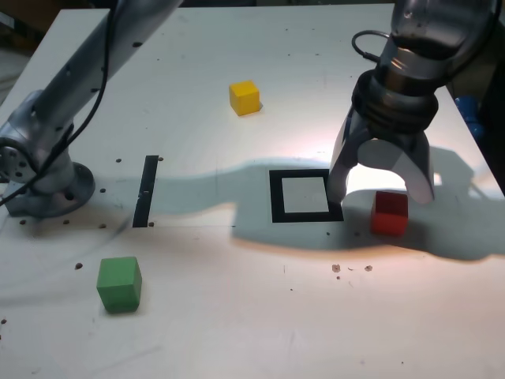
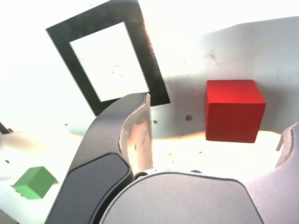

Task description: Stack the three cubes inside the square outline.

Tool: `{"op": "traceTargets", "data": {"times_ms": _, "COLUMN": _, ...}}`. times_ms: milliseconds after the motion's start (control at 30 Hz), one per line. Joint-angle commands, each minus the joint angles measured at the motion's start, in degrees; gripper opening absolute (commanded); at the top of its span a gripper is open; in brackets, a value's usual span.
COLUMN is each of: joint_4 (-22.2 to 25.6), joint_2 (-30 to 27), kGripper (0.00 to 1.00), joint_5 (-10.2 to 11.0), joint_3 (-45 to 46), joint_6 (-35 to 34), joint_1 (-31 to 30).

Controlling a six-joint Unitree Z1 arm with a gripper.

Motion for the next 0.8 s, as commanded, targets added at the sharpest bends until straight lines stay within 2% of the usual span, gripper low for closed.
{"op": "traceTargets", "data": {"times_ms": 0, "joint_4": 0.59, "joint_2": 0.79, "kGripper": 0.96, "joint_5": -0.04, "joint_3": -0.77, "joint_6": 0.08, "joint_1": -0.11}}
{"op": "traceTargets", "data": {"times_ms": 367, "joint_4": 0.85, "joint_2": 4.91, "kGripper": 0.94, "joint_5": -0.69, "joint_3": -5.05, "joint_6": 0.08, "joint_1": -0.16}}
{"op": "traceTargets", "data": {"times_ms": 533, "joint_4": 0.89, "joint_2": 5.77, "kGripper": 0.89, "joint_5": -1.16, "joint_3": -5.34, "joint_6": 0.08, "joint_1": -0.2}}
{"op": "traceTargets", "data": {"times_ms": 633, "joint_4": 0.95, "joint_2": 6.26, "kGripper": 0.82, "joint_5": -1.5, "joint_3": -5.34, "joint_6": -0.02, "joint_1": -0.2}}
{"op": "traceTargets", "data": {"times_ms": 767, "joint_4": 1.02, "joint_2": 6.71, "kGripper": 0.64, "joint_5": -1.46, "joint_3": -5.34, "joint_6": -0.32, "joint_1": -0.3}}
